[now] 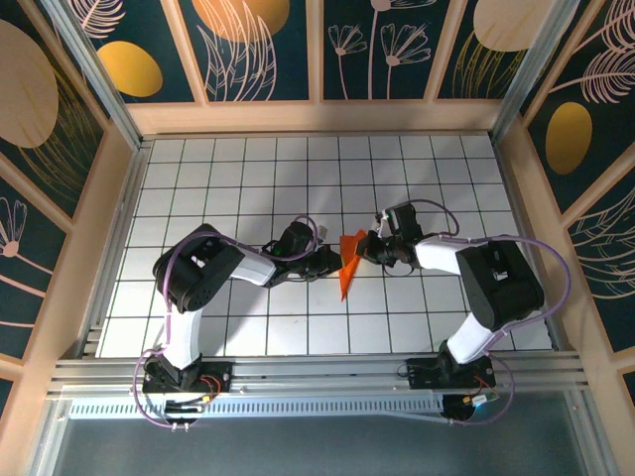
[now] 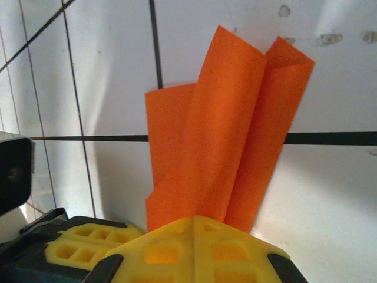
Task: Fold a paper plane with a square sheet of paper (fold left side to right side)
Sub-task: Fold the wing for the fifth time at the center of the table.
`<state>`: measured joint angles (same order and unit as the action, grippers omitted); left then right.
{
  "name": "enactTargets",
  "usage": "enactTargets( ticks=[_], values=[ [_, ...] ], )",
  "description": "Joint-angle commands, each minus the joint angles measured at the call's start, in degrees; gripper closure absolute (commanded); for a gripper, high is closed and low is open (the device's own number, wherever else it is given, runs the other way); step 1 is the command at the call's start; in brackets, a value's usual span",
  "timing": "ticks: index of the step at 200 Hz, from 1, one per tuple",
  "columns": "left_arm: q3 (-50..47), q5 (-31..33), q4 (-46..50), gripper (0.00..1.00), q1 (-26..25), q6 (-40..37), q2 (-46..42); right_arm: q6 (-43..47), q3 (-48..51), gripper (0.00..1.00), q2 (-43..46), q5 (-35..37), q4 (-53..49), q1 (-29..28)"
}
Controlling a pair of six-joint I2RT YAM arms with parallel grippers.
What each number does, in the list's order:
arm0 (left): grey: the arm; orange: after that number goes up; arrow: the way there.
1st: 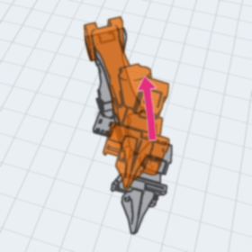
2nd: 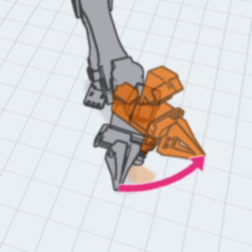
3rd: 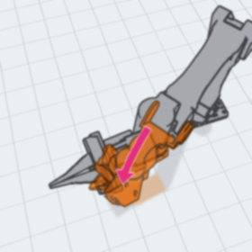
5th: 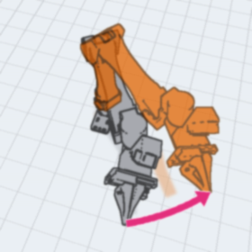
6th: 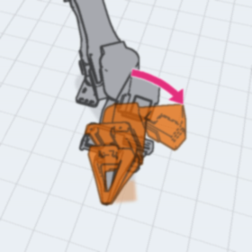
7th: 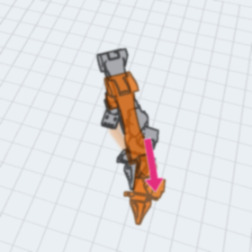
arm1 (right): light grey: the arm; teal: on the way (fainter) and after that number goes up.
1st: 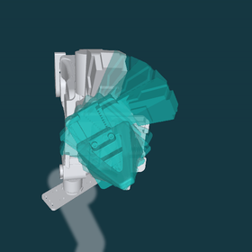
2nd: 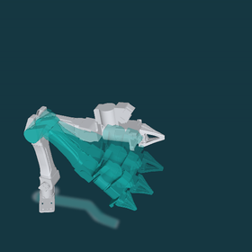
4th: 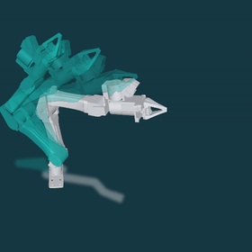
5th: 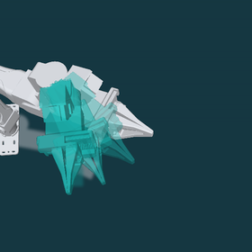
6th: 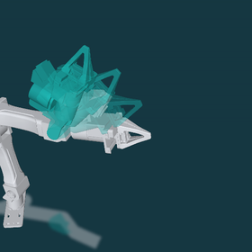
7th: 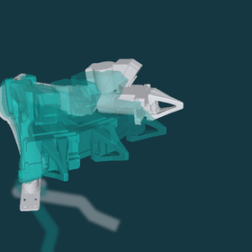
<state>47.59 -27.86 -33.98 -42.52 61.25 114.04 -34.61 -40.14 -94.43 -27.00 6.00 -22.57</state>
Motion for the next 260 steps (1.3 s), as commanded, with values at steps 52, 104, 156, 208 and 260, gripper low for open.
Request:
enactTargets(
  ticks=[52,104,156,208,260],
  values=[
    [1.31,7.65,6.84,1.00,0.66,-3.07,5.03,1.48,-1.52,0.96,-1.85,1.93,-1.44,-0.02],
    [1.76,6.30,6.25,1.00,0.61,-3.33,5.92,1.74,-1.43,0.96,-2.42,3.09,-2.75,-0.13],
    [0.65,6.74,4.73,0.95,0.61,-3.30,4.31,1.92,-0.85,0.98,-3.66,4.06,-3.64,-0.06],
    [-0.74,9.25,7.21,0.79,0.60,-4.46,-4.44,1.54,0.45,1.00,-5.01,4.24,-2.95,-0.07],
    [0.63,10.24,18.87,0.86,0.61,-9.01,-15.15,1.50,0.85,1.00,-4.97,4.15,-2.25,-0.01]
  ],
)
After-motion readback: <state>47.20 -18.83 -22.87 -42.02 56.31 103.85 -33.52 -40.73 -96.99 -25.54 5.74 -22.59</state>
